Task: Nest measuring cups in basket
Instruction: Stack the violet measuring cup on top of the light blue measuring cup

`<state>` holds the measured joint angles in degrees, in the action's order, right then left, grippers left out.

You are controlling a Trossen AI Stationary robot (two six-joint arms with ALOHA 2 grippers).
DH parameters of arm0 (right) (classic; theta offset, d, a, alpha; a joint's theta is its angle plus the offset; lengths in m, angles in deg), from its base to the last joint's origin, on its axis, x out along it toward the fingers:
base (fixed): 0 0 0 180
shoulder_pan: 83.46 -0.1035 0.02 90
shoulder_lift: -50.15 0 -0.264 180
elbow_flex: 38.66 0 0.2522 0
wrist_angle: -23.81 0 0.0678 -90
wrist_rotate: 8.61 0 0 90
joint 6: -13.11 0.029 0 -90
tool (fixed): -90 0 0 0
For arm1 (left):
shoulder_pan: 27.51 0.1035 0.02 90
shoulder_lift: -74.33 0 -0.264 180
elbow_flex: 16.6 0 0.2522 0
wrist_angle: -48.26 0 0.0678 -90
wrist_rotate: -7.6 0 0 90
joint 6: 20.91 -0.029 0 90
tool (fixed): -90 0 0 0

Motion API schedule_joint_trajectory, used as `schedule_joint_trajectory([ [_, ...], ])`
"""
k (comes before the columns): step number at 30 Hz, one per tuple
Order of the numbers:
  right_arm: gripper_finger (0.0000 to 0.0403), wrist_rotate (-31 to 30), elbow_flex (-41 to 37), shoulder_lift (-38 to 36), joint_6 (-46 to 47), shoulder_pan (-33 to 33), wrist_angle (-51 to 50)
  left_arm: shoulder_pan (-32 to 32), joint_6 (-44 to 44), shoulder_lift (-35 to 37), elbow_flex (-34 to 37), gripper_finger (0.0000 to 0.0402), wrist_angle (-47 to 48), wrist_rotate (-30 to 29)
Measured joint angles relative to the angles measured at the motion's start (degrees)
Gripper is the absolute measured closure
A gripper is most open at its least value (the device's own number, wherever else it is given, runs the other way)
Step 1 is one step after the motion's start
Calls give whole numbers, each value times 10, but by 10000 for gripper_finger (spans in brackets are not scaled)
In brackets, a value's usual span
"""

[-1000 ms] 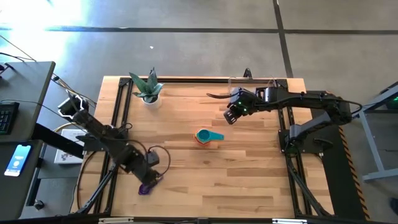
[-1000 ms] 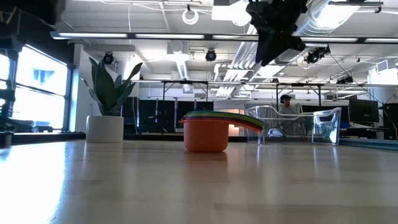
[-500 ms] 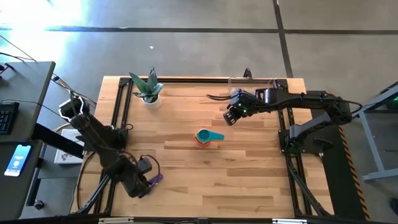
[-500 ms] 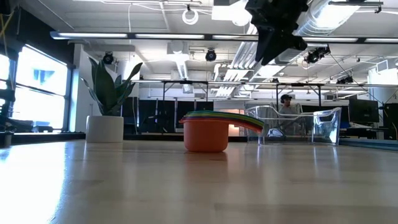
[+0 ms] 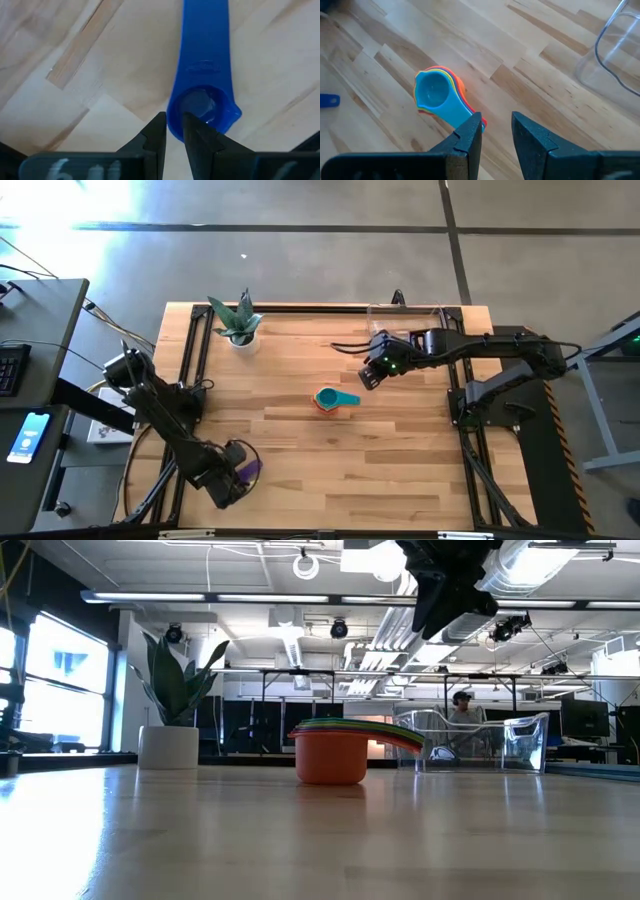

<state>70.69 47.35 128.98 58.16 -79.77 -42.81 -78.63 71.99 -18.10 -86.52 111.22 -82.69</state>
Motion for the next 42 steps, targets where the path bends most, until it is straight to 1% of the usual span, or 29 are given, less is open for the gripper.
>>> schedule_joint_trajectory([
  [4,304,-2,0,0,0,-1,0,-2,0,-7,0,349,2,1],
  [7,304,-1,0,0,1,-1,0,-3,0,-8,0,349,3,13],
  [19,304,0,0,0,1,-1,0,-8,-5,-10,0,349,3,15],
  [33,304,0,0,0,0,-1,2,-8,-5,-62,0,350,-15,31],
  [36,304,0,0,0,0,-1,3,-8,-10,-66,0,359,-15,35],
  [40,304,0,0,0,0,-1,4,-8,-15,-65,-1,388,-15,35],
  [42,304,-1,0,0,0,-1,4,-8,-22,-64,-2,394,-16,35],
])
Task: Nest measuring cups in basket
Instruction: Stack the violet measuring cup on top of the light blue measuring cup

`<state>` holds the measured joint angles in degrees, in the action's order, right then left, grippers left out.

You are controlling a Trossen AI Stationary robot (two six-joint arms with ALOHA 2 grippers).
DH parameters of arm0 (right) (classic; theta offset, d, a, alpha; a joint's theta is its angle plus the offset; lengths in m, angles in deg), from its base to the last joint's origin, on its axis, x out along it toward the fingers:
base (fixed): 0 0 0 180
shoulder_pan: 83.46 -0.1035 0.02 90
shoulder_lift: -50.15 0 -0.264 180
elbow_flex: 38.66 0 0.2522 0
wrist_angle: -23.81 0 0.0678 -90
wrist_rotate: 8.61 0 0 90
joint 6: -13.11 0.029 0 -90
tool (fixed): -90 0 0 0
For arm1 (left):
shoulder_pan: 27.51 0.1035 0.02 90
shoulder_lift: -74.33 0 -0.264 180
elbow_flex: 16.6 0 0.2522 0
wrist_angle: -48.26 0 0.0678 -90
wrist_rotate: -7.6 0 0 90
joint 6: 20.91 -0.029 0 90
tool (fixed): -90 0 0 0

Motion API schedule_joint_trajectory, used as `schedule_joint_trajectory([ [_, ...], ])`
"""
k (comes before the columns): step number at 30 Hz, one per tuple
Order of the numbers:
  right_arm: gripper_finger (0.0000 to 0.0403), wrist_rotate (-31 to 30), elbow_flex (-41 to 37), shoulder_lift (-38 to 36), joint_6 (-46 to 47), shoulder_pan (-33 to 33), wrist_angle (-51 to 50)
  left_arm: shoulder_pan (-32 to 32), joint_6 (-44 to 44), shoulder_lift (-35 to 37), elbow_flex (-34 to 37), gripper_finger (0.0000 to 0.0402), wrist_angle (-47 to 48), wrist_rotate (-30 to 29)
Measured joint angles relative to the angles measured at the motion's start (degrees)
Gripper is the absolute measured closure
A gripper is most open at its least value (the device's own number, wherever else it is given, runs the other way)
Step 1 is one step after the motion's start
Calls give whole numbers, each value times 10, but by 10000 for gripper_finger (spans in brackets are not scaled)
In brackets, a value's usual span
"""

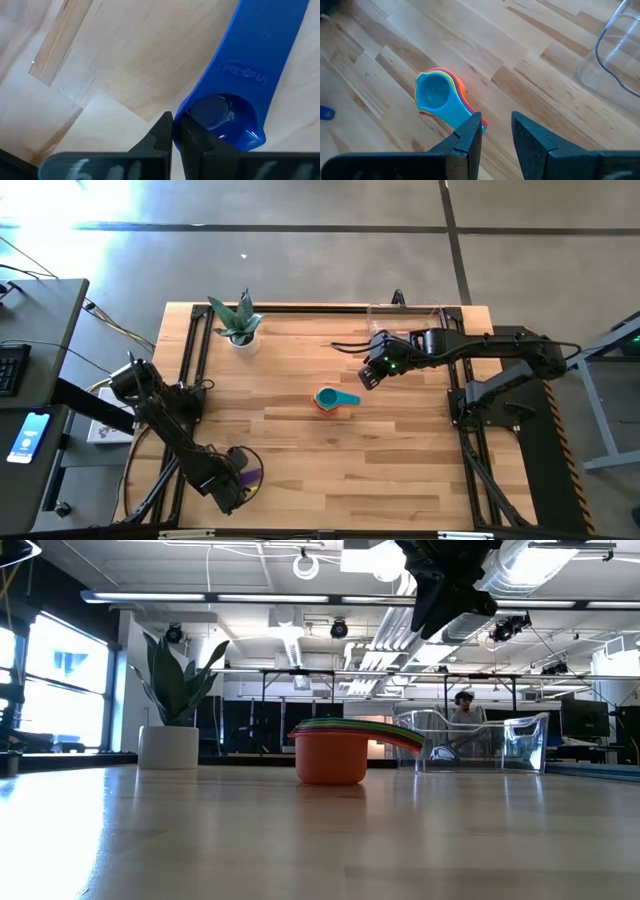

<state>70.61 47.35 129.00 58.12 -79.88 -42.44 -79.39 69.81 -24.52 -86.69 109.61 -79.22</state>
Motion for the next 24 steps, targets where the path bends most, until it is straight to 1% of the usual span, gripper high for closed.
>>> schedule_joint_trajectory([
  [6,304,-10,0,0,2,0,0,15,-26,10,-1,396,2,-11],
  [13,304,-38,0,0,16,-11,0,78,-105,45,-23,397,5,-55],
  [18,304,-43,0,0,44,-14,0,147,-203,60,-47,397,7,-69],
  [24,304,-51,0,0,57,-14,0,236,-361,60,-84,398,1,-80],
])
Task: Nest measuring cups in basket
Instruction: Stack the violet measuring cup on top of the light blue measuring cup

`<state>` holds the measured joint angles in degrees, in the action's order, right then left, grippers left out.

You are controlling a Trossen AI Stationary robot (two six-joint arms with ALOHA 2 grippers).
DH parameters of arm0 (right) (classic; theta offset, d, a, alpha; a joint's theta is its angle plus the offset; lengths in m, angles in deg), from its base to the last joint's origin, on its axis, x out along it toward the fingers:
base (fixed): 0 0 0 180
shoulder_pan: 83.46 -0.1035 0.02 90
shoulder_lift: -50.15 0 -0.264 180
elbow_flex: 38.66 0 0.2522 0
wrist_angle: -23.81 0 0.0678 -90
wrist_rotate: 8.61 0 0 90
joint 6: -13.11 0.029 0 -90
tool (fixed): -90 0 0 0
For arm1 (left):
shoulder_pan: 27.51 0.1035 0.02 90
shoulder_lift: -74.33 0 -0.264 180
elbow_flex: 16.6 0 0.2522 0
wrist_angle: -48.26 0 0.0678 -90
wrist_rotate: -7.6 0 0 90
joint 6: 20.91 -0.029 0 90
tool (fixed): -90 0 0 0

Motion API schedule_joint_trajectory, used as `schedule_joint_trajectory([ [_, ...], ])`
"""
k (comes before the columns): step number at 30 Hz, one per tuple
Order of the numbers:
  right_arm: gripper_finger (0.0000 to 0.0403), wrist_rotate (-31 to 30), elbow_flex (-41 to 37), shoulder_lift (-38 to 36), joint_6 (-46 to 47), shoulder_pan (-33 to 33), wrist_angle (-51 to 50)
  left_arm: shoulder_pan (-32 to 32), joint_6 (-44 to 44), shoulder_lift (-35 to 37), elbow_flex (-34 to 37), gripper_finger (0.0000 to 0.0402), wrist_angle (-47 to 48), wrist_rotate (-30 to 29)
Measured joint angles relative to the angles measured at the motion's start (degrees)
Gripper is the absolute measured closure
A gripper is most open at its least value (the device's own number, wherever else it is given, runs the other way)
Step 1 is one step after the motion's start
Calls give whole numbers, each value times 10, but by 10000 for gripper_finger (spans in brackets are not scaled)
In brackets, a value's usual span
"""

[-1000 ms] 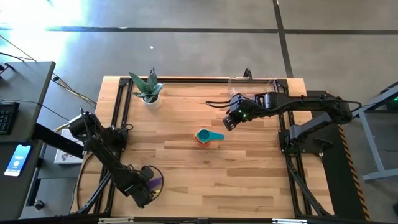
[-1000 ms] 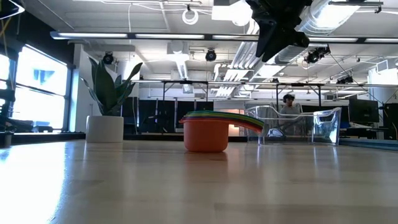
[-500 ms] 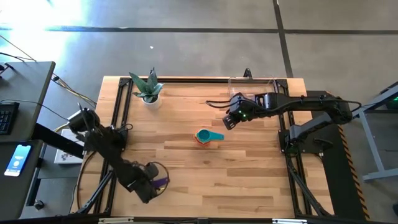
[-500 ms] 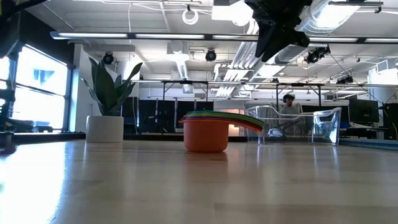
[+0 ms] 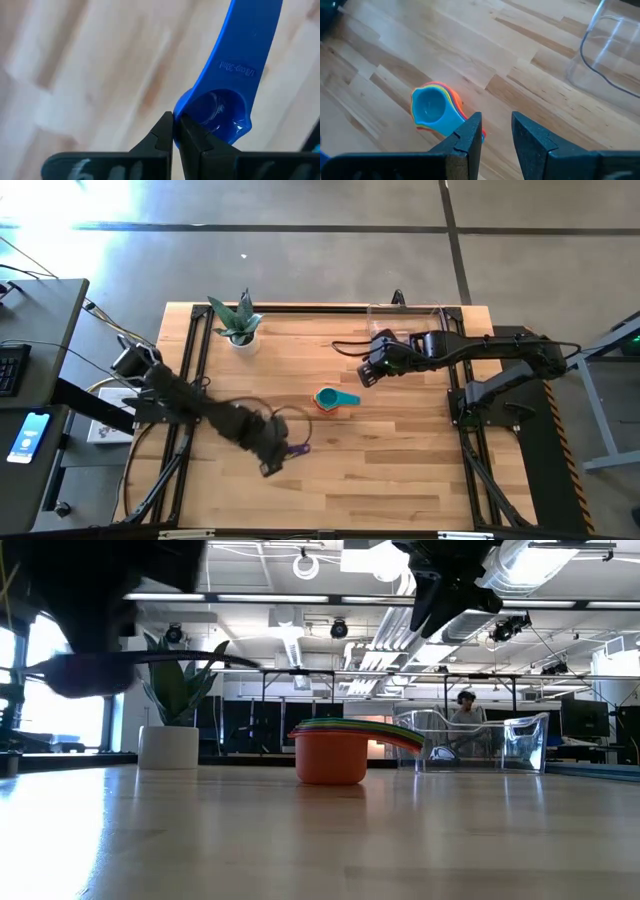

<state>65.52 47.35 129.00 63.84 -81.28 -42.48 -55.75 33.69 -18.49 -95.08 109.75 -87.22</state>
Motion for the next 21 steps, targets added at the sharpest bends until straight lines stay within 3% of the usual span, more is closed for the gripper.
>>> schedule_joint_trajectory([
  [9,304,-9,0,0,30,12,-4,139,-194,0,-44,398,-1,-4],
  [21,304,-52,0,0,29,70,-1,283,-357,0,-80,398,-62,2],
])
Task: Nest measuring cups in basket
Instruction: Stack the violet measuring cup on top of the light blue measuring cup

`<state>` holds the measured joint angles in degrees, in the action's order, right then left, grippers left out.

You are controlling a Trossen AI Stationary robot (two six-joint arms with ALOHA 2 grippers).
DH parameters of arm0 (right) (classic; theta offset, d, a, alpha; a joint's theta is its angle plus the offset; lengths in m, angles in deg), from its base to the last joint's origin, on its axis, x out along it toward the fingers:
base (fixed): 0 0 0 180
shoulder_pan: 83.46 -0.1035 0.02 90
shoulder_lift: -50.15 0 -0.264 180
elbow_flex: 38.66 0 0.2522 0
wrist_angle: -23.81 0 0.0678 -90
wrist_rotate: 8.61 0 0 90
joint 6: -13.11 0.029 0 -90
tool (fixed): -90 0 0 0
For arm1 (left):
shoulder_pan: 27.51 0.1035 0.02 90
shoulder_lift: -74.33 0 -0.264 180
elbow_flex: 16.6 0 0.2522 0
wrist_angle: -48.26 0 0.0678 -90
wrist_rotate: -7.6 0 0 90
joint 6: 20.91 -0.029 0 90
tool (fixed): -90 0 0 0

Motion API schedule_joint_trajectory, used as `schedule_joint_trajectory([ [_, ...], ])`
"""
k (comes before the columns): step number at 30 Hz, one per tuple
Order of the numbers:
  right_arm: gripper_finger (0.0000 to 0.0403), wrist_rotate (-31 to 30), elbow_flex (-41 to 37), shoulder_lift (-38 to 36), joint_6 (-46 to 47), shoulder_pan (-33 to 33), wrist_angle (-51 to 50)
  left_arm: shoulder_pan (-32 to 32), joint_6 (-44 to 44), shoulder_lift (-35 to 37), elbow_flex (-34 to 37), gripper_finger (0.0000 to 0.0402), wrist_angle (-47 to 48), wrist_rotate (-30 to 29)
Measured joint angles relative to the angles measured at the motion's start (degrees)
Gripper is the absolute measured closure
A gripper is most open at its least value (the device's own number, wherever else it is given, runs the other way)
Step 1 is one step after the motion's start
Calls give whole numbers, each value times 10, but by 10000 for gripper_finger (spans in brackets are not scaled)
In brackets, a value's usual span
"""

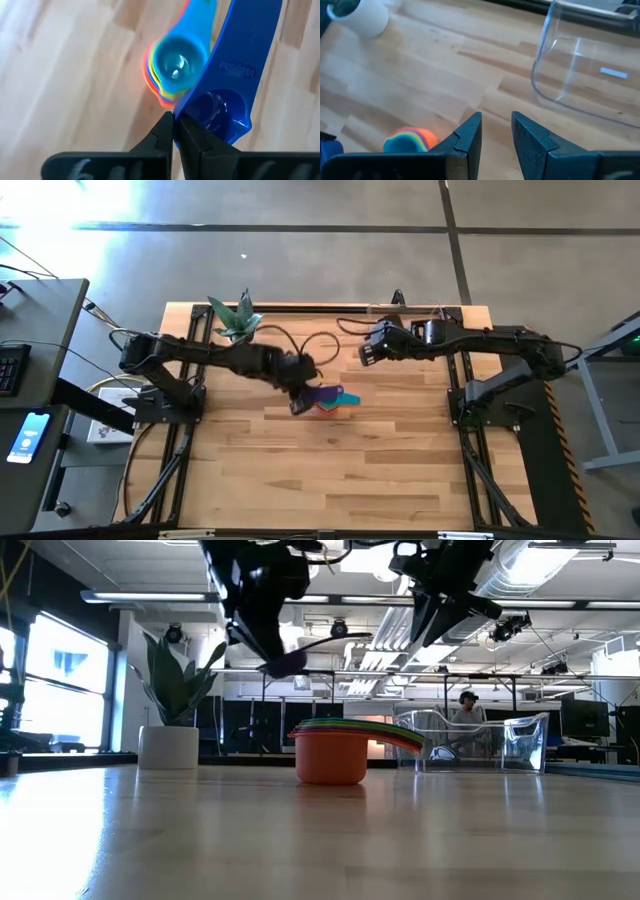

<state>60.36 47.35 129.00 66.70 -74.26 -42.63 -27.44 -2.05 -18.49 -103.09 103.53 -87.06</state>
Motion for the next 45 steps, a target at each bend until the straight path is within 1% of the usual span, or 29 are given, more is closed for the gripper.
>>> schedule_joint_trajectory([
  [6,304,-6,0,0,-21,37,18,32,-87,0,0,396,-86,6],
  [9,304,-9,0,0,-40,51,32,38,-102,0,0,396,-136,11],
  [12,304,-9,0,0,-50,62,41,44,-99,-2,0,396,-159,29],
  [19,304,-8,0,0,-61,83,44,52,-80,-11,0,396,-159,52],
  [23,304,-9,0,0,-61,88,45,61,-71,-11,-22,396,-135,84],
  [26,304,-9,0,0,-57,92,45,69,-74,-10,-45,396,-118,86],
  [32,304,-9,0,0,-31,92,45,79,-65,-12,-47,396,-80,91],
  [45,304,-9,0,0,-26,91,40,59,-65,-88,-47,396,-86,108],
])
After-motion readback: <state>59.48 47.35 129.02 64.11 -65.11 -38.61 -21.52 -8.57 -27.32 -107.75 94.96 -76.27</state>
